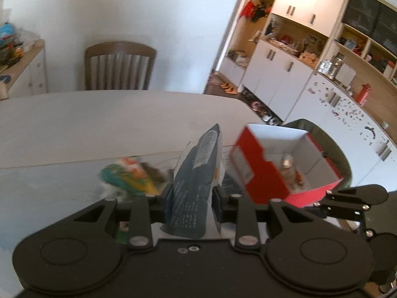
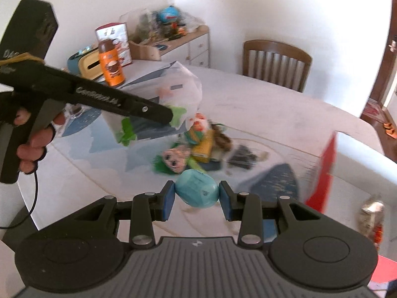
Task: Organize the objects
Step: 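Carry the packet and blue egg over the red-and-white box with both tools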
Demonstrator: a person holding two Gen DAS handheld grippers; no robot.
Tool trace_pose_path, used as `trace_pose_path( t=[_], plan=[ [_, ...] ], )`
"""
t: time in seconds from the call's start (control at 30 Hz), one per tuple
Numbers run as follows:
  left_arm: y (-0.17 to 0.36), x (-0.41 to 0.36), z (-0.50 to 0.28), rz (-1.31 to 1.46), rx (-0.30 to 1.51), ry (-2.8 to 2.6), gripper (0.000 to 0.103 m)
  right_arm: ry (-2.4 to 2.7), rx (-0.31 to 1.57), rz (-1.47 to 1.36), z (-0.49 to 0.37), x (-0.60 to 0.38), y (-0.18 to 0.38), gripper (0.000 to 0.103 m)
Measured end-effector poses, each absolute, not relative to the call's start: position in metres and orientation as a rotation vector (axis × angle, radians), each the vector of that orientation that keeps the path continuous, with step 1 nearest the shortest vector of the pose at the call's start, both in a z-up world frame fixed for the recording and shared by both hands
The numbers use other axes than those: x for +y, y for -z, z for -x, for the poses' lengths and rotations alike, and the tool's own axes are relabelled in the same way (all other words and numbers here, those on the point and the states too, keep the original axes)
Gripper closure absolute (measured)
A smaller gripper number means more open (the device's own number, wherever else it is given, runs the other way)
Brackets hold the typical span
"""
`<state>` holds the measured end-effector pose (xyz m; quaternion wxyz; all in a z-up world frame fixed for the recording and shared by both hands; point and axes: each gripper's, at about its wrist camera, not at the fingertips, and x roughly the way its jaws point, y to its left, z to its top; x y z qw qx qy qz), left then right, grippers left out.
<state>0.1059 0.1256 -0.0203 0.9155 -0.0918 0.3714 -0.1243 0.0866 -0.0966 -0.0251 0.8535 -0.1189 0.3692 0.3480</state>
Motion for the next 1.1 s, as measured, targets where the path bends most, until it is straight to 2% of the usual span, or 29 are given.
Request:
trace_pose_path(
  t=[0.47,1.1],
  plan=[
    [0.019,-0.004,-0.140,0.133,0.776,0.377,0.072,-0.589,0.748,0.187,-0.120,-0.217,0.019,0.065],
    [0.046,-0.111,-0.221,0.018,0.858,0.414,0.072,-0.380,0.802,0.169,-0.181,-0.325,0.053,0.065]
  ],
)
